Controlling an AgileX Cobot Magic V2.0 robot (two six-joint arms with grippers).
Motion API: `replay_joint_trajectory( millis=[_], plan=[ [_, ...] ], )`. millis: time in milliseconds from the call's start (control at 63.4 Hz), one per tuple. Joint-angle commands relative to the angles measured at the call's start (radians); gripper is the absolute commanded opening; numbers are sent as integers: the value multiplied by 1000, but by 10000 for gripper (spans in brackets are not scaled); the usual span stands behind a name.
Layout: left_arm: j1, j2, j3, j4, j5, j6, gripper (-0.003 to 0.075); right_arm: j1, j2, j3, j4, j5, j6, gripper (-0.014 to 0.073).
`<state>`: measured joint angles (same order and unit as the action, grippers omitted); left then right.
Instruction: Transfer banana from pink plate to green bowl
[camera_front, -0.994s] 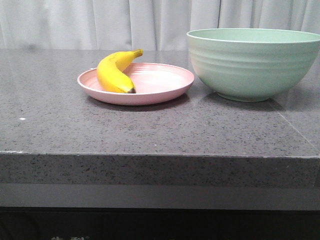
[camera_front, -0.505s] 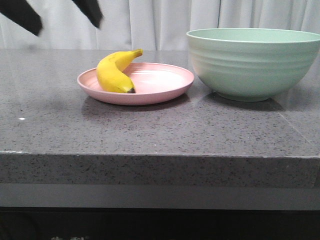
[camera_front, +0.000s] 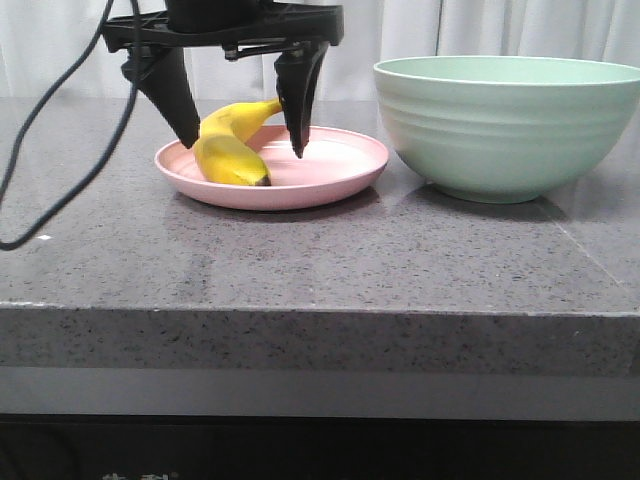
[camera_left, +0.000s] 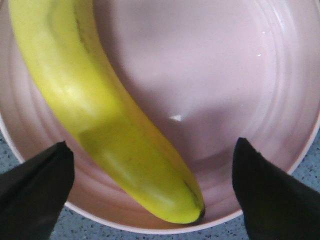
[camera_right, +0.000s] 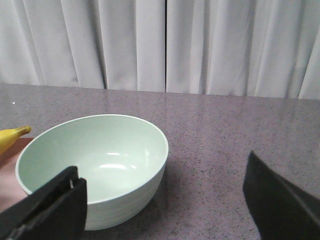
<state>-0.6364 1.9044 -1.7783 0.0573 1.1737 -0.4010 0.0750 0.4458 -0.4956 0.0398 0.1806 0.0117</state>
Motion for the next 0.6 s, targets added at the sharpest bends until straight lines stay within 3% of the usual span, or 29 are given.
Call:
replay_joint_trajectory(
  millis=[0,584],
  plan=[
    [-5,-54,-36,8,-15,-14,617,8,11,-34,-1,-88,-2,644],
    [-4,-16,-9,24,-55,-41,617,48,11,-34,-1,-89,-2,644]
  ],
)
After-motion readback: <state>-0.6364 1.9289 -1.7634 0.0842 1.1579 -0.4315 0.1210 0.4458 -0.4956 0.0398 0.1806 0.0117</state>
